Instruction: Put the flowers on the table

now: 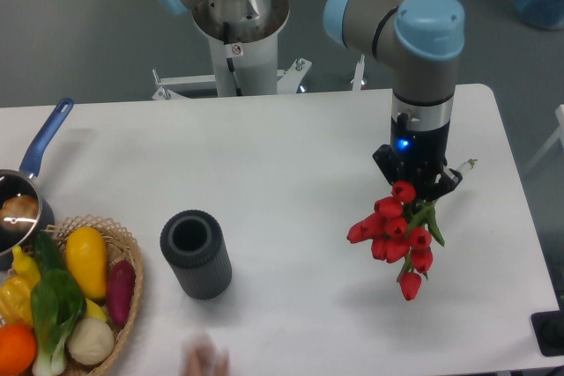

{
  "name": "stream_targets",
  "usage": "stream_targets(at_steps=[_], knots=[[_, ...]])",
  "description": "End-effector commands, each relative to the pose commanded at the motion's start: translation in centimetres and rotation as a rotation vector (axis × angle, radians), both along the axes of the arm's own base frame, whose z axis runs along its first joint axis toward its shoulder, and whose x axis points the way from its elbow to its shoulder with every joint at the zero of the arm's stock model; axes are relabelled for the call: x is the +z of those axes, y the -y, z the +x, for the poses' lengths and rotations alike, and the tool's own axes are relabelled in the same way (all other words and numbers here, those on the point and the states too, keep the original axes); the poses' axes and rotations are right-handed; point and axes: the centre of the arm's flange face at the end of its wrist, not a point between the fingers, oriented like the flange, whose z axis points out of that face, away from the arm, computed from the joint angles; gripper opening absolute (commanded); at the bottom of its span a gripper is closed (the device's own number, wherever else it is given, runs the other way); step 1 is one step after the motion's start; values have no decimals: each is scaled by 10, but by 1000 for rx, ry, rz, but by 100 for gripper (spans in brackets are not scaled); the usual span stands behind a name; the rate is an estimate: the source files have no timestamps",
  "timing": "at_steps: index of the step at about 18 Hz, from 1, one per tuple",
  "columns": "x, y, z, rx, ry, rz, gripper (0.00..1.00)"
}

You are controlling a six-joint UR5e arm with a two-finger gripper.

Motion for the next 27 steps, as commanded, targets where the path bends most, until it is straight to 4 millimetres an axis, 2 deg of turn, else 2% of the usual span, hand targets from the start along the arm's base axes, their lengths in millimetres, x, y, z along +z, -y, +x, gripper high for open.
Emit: stream_targets(at_steps=[5,6,9,11,14,15,18,19,20,27], knots=[[-6,0,2,-4,11,-8,1],[-14,1,4,-2,23,-17,1],[-53,13,19,6,76,-90,5],[-62,14,21,6,89,-97,10],[-76,4,27,-13,110,-111,18],[-79,4,28,-13,114,-115,22],[-84,5,31,-15,126,-119,49],[-84,5,30,-13,128,-115,84],[-85,5,31,-11,129,-115,100],[-77,6,24,-12,118,-69,100]])
